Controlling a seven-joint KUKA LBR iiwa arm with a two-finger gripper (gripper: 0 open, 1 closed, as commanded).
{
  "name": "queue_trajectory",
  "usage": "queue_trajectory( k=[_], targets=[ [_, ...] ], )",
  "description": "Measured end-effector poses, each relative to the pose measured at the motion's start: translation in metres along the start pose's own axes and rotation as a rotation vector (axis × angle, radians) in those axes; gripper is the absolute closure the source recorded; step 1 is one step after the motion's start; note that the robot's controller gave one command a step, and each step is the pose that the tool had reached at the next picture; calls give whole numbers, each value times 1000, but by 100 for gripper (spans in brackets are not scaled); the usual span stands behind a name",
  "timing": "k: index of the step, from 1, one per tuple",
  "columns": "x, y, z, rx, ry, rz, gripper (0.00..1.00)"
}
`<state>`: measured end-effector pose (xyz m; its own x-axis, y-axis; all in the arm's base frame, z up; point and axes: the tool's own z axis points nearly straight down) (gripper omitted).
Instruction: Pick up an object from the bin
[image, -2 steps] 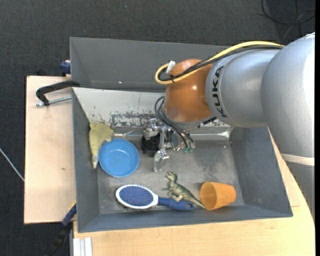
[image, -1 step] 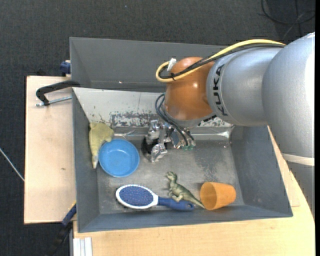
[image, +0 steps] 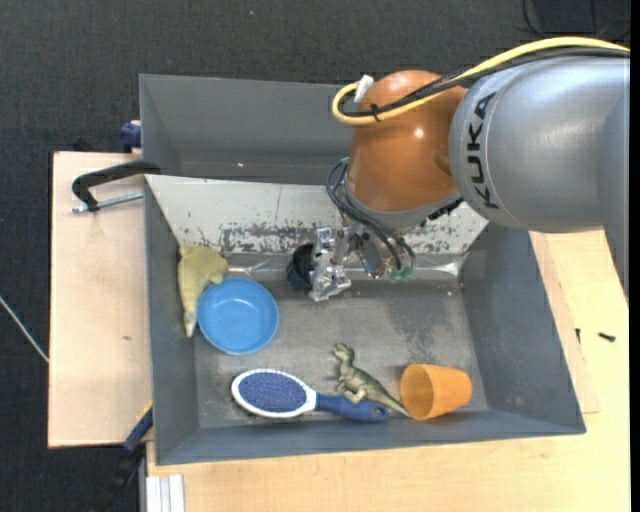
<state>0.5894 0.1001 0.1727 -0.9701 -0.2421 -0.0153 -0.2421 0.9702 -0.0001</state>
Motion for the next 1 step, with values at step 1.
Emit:
queue_trajectory(
  k=[1],
  targets=[
    [-1, -6, -64, 0, 0, -27, 100]
  ],
)
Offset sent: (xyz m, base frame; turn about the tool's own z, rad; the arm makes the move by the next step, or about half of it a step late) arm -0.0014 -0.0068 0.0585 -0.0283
